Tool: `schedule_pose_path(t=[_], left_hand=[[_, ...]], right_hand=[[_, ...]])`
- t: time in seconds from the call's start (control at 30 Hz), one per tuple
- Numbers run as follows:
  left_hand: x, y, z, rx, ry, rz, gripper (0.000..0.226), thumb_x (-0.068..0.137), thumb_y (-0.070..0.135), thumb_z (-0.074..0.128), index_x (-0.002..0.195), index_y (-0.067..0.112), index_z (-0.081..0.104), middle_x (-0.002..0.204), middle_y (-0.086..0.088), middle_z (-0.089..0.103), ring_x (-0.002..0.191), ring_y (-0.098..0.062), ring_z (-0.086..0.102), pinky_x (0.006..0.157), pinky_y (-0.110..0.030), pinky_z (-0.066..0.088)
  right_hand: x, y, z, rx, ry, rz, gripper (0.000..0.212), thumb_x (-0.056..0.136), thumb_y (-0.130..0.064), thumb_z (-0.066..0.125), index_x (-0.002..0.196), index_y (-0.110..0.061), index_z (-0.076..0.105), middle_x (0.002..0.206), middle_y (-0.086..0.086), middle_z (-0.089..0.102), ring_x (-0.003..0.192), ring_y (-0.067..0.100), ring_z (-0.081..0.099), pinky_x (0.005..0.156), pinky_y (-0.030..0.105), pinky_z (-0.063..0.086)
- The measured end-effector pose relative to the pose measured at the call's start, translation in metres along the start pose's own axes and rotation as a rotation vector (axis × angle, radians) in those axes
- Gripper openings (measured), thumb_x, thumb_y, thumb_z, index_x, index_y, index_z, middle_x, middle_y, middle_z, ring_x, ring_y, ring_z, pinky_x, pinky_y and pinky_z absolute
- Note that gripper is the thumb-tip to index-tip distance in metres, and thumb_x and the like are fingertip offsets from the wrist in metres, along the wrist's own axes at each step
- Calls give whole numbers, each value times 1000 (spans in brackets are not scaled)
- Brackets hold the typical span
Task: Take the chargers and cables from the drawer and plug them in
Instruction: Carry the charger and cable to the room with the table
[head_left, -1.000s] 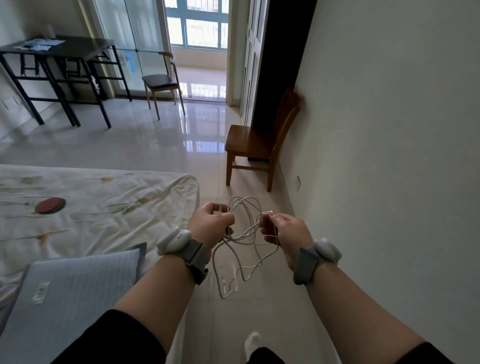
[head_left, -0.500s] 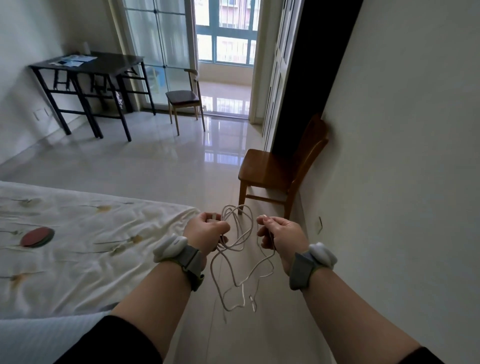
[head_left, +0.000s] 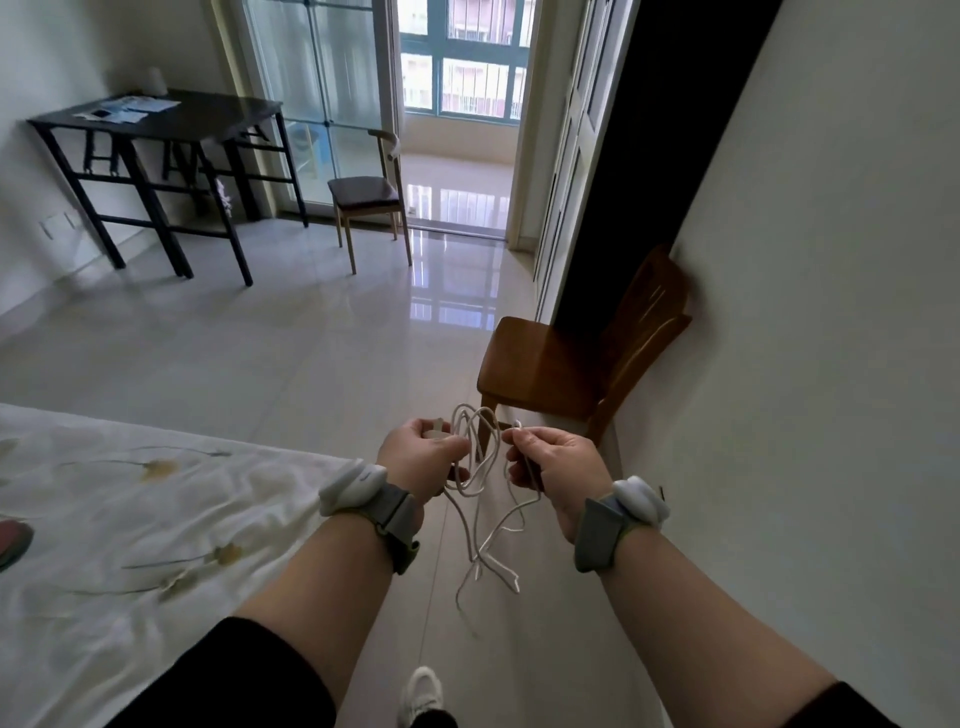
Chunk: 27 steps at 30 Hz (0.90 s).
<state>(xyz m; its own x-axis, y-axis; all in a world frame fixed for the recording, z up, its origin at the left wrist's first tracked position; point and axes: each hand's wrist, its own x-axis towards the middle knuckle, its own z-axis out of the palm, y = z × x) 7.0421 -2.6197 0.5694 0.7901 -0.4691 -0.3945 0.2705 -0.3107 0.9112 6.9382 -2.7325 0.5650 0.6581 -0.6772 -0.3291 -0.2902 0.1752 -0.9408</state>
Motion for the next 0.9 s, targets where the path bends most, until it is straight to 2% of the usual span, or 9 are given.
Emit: schedule_pose_path(t=[0.13, 0.3, 0.37, 0.47, 0.6, 0.7, 0.8, 0.9], left_hand=[[54, 29, 5, 3, -16, 4, 36, 83, 12, 65, 117, 5, 56, 92, -12, 66, 67, -18, 67, 37, -13, 41], [137, 68, 12, 10, -37, 2, 37, 83, 11, 65, 118, 5, 55, 89, -12, 65, 66, -19, 67, 40, -15, 43], [161, 79, 16, 12, -22, 0, 37, 82, 11, 65, 117, 5, 56, 86, -11, 65, 65, -18, 66, 40, -15, 43], [192, 89, 23, 0, 6, 6, 34, 82, 10, 64, 115, 7, 57, 84, -9, 64, 65, -17, 65, 42, -16, 44], [255, 112, 39, -12, 59, 8, 31, 82, 9, 63, 112, 7, 57, 77, -7, 63, 60, -15, 64, 43, -17, 45], [298, 133, 52, -48, 135, 19, 28, 82, 8, 64, 109, 8, 57, 76, -7, 64, 58, -14, 63, 44, -17, 46], [333, 150, 63, -85, 198, 1, 31, 82, 8, 65, 112, 10, 56, 83, -9, 64, 62, -15, 63, 48, -20, 46], [363, 165, 67, -124, 248, 12, 36, 83, 16, 68, 115, 7, 56, 88, -10, 65, 62, -15, 62, 51, -22, 46]], right_hand=[[57, -21, 8, 24, 32, 19, 19, 90, -22, 61, 98, -8, 71, 77, 5, 66, 67, 16, 63, 64, 28, 60], [144, -54, 17, 51, 43, 33, 25, 85, -20, 67, 102, -2, 70, 80, 9, 69, 66, 18, 66, 74, 37, 60], [173, -63, 19, 67, 33, 47, 26, 83, -20, 70, 101, -2, 71, 86, 12, 70, 67, 19, 67, 73, 35, 60], [208, -73, 19, 76, 7, 62, 23, 82, -22, 71, 98, -5, 71, 84, 12, 72, 66, 19, 70, 72, 35, 61], [281, -95, 14, 63, -98, 47, 19, 81, -22, 73, 92, -7, 72, 83, 13, 73, 68, 21, 72, 72, 35, 61], [335, -117, 14, 22, -192, 14, 15, 79, -25, 75, 87, -13, 72, 77, 8, 74, 68, 21, 72, 69, 34, 61], [381, -136, 13, -35, -261, -6, 14, 80, -26, 74, 86, -14, 72, 69, 2, 71, 59, 14, 66, 61, 27, 56], [419, -155, 18, -92, -381, -36, 14, 83, -27, 71, 87, -14, 74, 63, -1, 66, 54, 11, 57, 55, 26, 48]])
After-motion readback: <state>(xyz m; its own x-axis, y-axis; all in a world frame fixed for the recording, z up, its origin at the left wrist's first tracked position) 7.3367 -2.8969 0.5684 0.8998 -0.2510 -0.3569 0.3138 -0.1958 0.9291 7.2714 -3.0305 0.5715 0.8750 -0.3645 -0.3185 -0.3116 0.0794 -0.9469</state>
